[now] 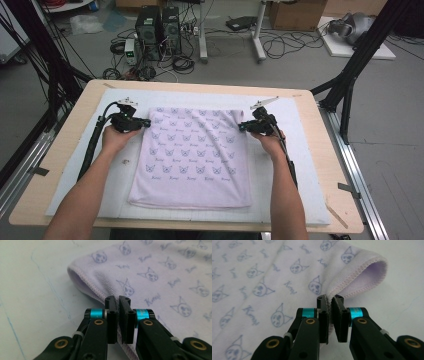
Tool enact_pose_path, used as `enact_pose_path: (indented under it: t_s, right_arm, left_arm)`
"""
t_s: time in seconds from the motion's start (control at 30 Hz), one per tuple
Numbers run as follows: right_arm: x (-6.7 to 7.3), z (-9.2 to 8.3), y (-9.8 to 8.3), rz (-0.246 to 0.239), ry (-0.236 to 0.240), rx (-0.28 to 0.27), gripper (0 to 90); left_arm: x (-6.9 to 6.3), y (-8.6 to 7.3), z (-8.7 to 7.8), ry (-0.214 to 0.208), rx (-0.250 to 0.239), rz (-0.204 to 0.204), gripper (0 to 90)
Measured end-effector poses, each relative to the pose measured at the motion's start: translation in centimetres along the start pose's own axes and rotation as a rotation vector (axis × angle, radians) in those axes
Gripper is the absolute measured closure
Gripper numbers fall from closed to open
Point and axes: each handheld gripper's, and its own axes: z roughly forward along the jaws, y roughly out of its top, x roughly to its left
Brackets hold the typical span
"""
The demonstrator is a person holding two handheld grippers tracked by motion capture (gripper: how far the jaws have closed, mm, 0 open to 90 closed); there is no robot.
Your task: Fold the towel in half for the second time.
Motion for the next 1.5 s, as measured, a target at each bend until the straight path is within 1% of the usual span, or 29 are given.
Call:
enact_pose_path:
  t_s: [0.03,0.1,0.17,0.23,0.27,0.3,0.33,0.43,0.5,0.57,0.6,0.63,0.67,0.7,0.77,0.83,0.87,0.97,1.0,1.03,1.13,1.2,1.27,1.3,1.33,1.37,1.4,1.43,1.5]
  right_arm:
    - [0.2,-0.4,0.2,-0.013,-0.001,-0.009,84.3]
    - [0.7,-1.4,0.7,-0.033,0.007,-0.032,84.4]
    - [1.4,-2.4,1.0,-0.055,0.014,-0.042,84.3]
    - [2.3,-3.4,0.9,-0.067,0.039,-0.05,84.3]
    - [2.8,-3.8,0.7,-0.07,0.056,-0.047,84.3]
    - [3.3,-4.1,0.4,-0.075,0.069,-0.04,84.3]
    - [3.8,-4.4,0.0,-0.072,0.089,-0.037,84.2]
    - [5.4,-5.1,-1.9,-0.074,0.122,-0.007,84.1]
    - [6.1,-5.2,-3.5,-0.067,0.143,0.007,84.0]
    - [6.7,-5.0,-5.1,-0.056,0.158,0.037,83.1]
    - [6.9,-4.7,-5.7,-0.047,0.164,0.062,81.9]
    - [7.1,-4.5,-6.2,-0.053,0.159,0.065,78.5]
    - [7.1,-4.4,-6.5,-0.047,0.16,0.065,74.0]
    - [7.1,-4.5,-6.5,-0.042,0.166,0.07,69.1]
    - [6.9,-5.1,-6.3,-0.041,0.137,0.041,58.4]
    - [6.6,-5.7,-5.7,-0.024,0.128,0.02,51.7]
    - [6.5,-5.9,-5.2,-0.024,0.106,0.012,47.9]
    - [6.1,-6.3,-3.7,-0.023,0.088,-0.02,41.8]
    - [5.9,-6.2,-3.2,-0.026,0.073,-0.028,41.1]
    - [5.6,-6.0,-2.8,-0.021,0.074,-0.03,40.8]
    - [4.8,-4.5,-1.8,-0.001,0.083,-0.025,38.3]
    - [4.5,-3.3,-1.4,0.007,0.086,-0.006,36.9]
    - [4.2,-2.3,-1.2,0.02,0.087,0.019,36.0]
    - [3.9,-1.9,-1.3,0.032,0.085,0.033,36.1]
    - [3.6,-1.5,-1.4,0.042,0.091,0.044,36.3]
    - [3.3,-1.1,-1.6,0.059,0.101,0.057,37.1]
    - [3.0,-0.8,-1.9,0.081,0.116,0.074,39.7]
    - [2.8,-0.6,-2.1,0.103,0.143,0.096,45.8]
    - [2.6,-0.4,-2.4,0.126,0.215,0.116,67.2]
  left_arm:
    - [-0.2,0.1,-0.3,-0.001,-0.013,0.006,85.3]
    - [-0.7,0.4,-1.2,-0.001,-0.022,0.04,85.4]
    - [-1.3,0.5,-2.4,-0.011,-0.051,0.066,85.3]
    - [-1.9,0.1,-3.6,-0.026,-0.079,0.078,85.3]
    - [-2.2,-0.2,-4.1,-0.032,-0.066,0.091,85.3]
    - [-2.6,-0.6,-4.7,-0.041,-0.066,0.1,85.3]
    - [-3.0,-1.2,-5.2,-0.054,-0.081,0.102,85.3]
    - [-4.0,-3.4,-6.5,-0.086,-0.074,0.116,85.3]
    - [-4.6,-5.0,-7.0,-0.114,-0.054,0.123,85.3]
    - [-5.2,-6.7,-7.0,-0.131,-0.021,0.133,85.2]
    - [-5.4,-7.4,-6.9,-0.142,-0.006,0.132,84.9]
    - [-5.6,-7.9,-6.7,-0.148,0.015,0.139,84.0]
    - [-5.7,-8.3,-6.7,-0.148,0.017,0.143,82.1]
    - [-5.6,-8.4,-6.7,-0.151,0.021,0.138,77.4]
    - [-5.5,-8.0,-6.9,-0.137,0.034,0.142,62.5]
    - [-5.2,-7.2,-7.1,-0.135,0.021,0.133,52.4]
    - [-5.1,-6.7,-7.3,-0.13,0.009,0.131,49.9]
    - [-4.6,-5.0,-7.5,-0.117,-0.016,0.115,43.3]
    - [-4.4,-4.5,-7.4,-0.113,-0.02,0.109,42.6]
    - [-4.1,-4.1,-7.2,-0.111,-0.031,0.098,42.1]
    - [-3.3,-3.3,-6.0,-0.099,-0.01,0.059,40.2]
    - [-2.9,-3.1,-5.1,-0.083,0.008,0.038,39.0]
    - [-2.5,-3.2,-4.3,-0.083,0.0,0.006,39.1]
    - [-2.2,-3.2,-3.9,-0.089,0.008,-0.008,39.5]
    - [-2.0,-3.2,-3.5,-0.095,0.037,-0.019,39.8]
    - [-2.0,-3.1,-3.0,-0.095,0.06,-0.017,40.0]
    - [-2.0,-3.1,-2.7,-0.109,0.079,-0.007,43.5]
    - [-2.1,-3.1,-2.5,-0.13,0.083,0.004,54.7]
    - [-2.3,-3.0,-2.4,-0.138,0.075,0.034,77.7]
